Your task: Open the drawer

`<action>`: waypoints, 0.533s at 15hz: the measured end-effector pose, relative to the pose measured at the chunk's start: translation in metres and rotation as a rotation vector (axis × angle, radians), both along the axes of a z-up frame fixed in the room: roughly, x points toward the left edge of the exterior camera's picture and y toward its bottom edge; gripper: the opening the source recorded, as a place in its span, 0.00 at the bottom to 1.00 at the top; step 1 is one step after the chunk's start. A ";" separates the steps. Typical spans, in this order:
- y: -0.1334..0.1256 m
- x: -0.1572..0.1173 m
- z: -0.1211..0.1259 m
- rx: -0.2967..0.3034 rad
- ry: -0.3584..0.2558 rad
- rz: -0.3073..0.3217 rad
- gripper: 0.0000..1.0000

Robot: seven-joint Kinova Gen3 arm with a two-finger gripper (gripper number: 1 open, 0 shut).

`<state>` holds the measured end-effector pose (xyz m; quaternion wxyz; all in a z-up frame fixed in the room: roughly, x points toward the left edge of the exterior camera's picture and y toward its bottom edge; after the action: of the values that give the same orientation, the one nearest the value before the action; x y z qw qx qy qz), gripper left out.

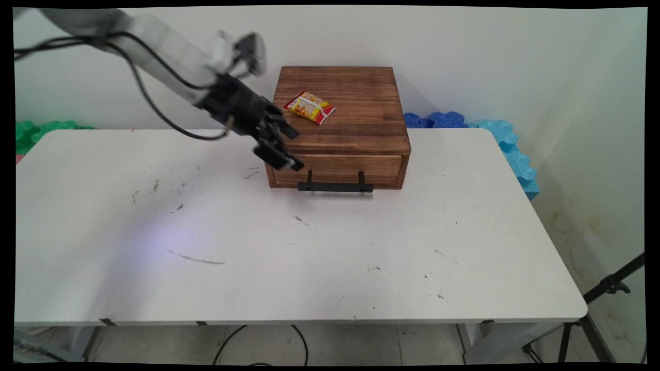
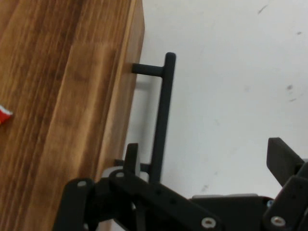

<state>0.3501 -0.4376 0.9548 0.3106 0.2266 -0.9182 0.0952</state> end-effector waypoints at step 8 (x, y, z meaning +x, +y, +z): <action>-0.034 -0.063 -0.064 -0.002 -0.138 -0.045 1.00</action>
<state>0.2875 -0.4720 0.8904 0.2489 0.1985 -0.9422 0.1047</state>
